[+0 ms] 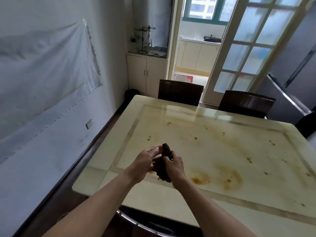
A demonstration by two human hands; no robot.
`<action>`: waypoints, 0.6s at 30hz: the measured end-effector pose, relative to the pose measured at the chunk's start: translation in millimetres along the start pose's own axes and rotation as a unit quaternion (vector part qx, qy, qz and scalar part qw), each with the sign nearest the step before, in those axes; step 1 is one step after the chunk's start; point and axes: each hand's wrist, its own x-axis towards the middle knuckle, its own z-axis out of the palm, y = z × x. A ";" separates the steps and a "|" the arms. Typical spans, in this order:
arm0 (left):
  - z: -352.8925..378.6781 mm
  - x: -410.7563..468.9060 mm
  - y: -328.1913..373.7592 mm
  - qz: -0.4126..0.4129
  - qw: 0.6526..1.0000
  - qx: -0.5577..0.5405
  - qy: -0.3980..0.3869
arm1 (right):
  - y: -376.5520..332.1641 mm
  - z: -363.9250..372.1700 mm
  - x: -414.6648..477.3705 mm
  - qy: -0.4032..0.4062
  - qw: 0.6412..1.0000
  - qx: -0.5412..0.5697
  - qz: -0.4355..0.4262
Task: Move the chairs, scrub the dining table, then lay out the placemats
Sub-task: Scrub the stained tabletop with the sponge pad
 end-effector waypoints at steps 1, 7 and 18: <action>-14.4 9.6 4.4 -0.006 1.000 -0.002 0.002 | -6.8 10.6 9.3 0.007 1.000 0.010 0.009; -127.5 79.8 27.2 -0.031 0.998 0.036 0.040 | -38.3 89.1 71.4 0.033 0.996 0.054 0.070; -206.2 183.6 26.6 -0.104 0.988 0.085 0.071 | -46.5 135.6 150.6 0.045 0.991 0.060 0.113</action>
